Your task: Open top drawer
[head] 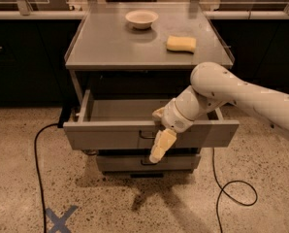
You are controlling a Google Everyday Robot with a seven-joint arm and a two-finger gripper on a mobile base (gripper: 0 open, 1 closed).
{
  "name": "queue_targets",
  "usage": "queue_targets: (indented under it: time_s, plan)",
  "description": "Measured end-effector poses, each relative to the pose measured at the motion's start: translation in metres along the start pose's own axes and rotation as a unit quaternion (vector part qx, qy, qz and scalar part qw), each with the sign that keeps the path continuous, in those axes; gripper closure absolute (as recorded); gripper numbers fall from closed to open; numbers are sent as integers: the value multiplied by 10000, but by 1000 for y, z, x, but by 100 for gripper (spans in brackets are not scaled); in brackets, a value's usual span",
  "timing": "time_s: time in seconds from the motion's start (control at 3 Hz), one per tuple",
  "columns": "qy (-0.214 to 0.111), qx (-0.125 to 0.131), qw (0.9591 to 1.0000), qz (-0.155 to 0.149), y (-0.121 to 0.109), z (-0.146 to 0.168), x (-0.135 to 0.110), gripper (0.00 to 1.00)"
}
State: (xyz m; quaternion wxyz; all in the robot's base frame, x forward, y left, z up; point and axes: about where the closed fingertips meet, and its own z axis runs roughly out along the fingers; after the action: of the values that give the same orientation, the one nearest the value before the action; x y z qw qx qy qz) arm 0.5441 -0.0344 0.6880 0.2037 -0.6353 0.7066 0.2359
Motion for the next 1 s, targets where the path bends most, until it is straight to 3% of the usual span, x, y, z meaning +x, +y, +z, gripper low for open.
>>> queue_targets:
  time_s: [0.67,1.0]
  plan:
    - [20,-94,9999,82,-5,9,8,0]
    - [14,-322,9993,183,6,17,20,0]
